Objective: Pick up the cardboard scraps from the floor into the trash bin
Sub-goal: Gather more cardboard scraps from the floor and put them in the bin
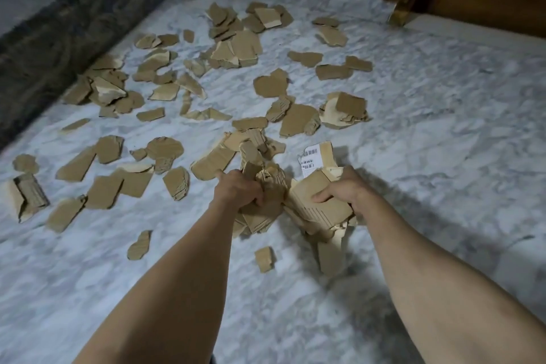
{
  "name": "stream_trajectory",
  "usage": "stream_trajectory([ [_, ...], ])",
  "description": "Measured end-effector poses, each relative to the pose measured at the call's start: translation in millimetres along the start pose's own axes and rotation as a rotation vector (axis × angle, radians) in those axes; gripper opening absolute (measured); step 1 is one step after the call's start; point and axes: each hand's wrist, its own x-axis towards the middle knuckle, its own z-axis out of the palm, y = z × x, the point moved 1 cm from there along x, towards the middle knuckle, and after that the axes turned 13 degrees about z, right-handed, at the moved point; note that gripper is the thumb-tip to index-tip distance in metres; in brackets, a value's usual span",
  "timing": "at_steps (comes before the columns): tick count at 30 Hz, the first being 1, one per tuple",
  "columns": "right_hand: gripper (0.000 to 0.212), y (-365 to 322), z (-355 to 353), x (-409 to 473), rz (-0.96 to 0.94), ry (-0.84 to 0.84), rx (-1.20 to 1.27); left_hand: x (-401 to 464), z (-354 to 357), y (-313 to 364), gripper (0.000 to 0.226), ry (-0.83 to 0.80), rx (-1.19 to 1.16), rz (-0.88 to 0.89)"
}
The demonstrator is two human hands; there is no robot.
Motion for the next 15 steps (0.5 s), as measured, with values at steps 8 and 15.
stream_trajectory([
  [8, 0.068, -27, -57, -46, -0.068, -0.059, 0.143, 4, -1, -11, 0.064, -0.038, -0.303, -0.060],
  [15, 0.071, -65, -8, -67, -0.132, -0.208, -0.336, -3, -46, -29, 0.036, -0.071, -0.455, -0.088],
])
